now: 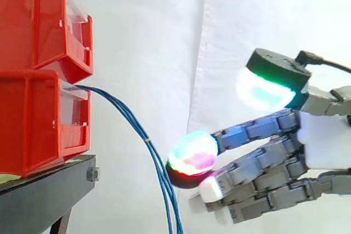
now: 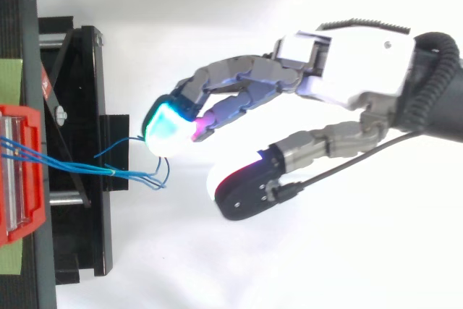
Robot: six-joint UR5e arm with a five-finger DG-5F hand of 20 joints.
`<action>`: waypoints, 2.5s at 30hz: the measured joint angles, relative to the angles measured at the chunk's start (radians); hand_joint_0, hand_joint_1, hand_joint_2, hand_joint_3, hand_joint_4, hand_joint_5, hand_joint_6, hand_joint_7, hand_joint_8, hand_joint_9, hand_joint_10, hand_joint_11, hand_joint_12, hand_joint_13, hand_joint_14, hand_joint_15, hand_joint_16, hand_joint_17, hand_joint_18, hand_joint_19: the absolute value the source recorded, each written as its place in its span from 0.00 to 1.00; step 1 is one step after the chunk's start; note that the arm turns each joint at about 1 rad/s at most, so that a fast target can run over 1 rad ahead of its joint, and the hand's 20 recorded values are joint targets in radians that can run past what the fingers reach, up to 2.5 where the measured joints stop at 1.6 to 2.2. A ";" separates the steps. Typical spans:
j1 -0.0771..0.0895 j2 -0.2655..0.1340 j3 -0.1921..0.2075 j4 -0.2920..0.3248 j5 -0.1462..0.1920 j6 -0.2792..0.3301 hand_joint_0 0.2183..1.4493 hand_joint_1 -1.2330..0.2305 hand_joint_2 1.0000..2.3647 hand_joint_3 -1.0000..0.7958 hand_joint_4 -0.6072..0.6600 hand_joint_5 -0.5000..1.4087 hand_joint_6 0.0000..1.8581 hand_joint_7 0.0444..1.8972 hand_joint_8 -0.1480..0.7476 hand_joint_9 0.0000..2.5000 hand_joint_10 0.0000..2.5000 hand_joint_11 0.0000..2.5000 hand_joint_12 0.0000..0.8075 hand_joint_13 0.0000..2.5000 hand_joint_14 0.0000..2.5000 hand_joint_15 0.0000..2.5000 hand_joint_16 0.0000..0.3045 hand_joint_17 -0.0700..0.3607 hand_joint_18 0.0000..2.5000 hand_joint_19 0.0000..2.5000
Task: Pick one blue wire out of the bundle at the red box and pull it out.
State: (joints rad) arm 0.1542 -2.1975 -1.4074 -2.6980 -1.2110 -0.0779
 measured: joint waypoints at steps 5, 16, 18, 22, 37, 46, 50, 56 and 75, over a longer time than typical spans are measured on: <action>0.004 -0.063 0.074 0.005 -0.001 0.002 0.23 0.37 0.00 0.28 0.68 0.20 0.27 0.41 0.46 0.24 0.00 0.07 0.44 0.07 0.00 0.04 0.20 0.48 0.00 0.10; 0.011 -0.121 0.121 0.062 0.001 -0.002 0.25 0.36 0.00 0.30 0.70 0.21 0.27 0.47 0.46 0.24 0.00 0.07 0.43 0.08 0.00 0.04 0.19 0.47 0.00 0.10; 0.012 -0.130 0.124 0.082 0.001 -0.003 0.26 0.36 0.00 0.30 0.71 0.21 0.27 0.49 0.46 0.25 0.00 0.07 0.43 0.08 0.00 0.04 0.19 0.47 0.00 0.10; 0.015 -0.140 0.129 0.112 0.002 -0.004 0.27 0.35 0.00 0.32 0.70 0.21 0.27 0.55 0.46 0.25 0.00 0.08 0.42 0.08 0.00 0.04 0.19 0.46 0.00 0.10; 0.013 -0.142 0.150 0.115 0.002 -0.005 0.30 0.36 0.01 0.37 0.69 0.22 0.28 0.61 0.46 0.26 0.00 0.09 0.41 0.10 0.00 0.05 0.18 0.45 0.02 0.11; 0.009 -0.142 0.154 0.113 0.001 -0.005 0.30 0.38 0.01 0.37 0.69 0.23 0.27 0.65 0.46 0.27 0.00 0.09 0.41 0.11 0.00 0.05 0.18 0.45 0.04 0.11; 0.008 -0.142 0.154 0.113 0.000 -0.005 0.31 0.37 0.01 0.37 0.67 0.22 0.29 0.64 0.46 0.28 0.00 0.09 0.41 0.11 0.00 0.05 0.18 0.45 0.05 0.11; 0.007 -0.142 0.155 0.113 -0.001 -0.005 0.31 0.37 0.01 0.36 0.67 0.22 0.31 0.60 0.46 0.28 0.00 0.10 0.41 0.12 0.00 0.05 0.18 0.45 0.06 0.12; 0.006 -0.142 0.154 0.107 -0.001 -0.020 0.30 0.37 0.01 0.36 0.66 0.21 0.39 0.49 0.46 0.30 0.00 0.12 0.41 0.14 0.00 0.06 0.18 0.44 0.08 0.13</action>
State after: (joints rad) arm 0.1607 -2.3397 -1.2531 -2.5907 -1.2119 -0.0977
